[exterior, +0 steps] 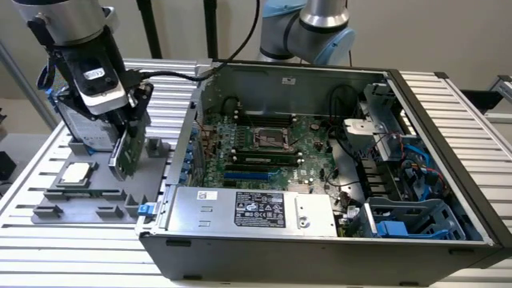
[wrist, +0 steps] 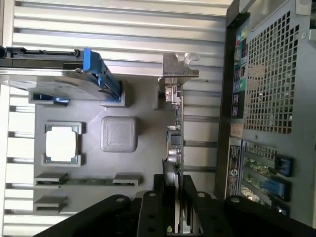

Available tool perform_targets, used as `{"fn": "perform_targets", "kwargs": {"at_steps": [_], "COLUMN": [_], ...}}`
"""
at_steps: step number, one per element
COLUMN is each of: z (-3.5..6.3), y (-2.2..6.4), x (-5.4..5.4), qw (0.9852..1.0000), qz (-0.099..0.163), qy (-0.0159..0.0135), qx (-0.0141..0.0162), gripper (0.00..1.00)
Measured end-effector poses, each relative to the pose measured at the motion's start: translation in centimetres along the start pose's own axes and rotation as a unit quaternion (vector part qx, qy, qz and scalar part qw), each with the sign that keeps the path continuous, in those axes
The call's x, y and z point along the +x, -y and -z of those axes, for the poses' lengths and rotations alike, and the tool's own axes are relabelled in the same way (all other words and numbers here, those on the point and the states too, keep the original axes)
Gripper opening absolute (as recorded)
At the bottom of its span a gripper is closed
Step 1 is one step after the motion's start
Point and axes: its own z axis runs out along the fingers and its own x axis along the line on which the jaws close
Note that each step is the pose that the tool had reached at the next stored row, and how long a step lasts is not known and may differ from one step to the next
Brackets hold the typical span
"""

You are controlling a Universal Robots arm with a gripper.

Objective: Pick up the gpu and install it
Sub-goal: 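Pick up the gpu and move the gpu toward the slot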

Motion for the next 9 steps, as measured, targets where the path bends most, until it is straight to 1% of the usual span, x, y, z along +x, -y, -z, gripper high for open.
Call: {"fn": "perform_targets", "kwargs": {"at_steps": [6, 9], "z": [2.73, 4.09], "y": [0.03, 0.01], "x": [-0.4, -0.8], "qw": [1.0, 1.0], "qz": [-0.002, -0.003], "qy": [-0.0006, -0.0012], "qx": [0.0001, 0.0001], "gripper": [0.0, 0.0]}}
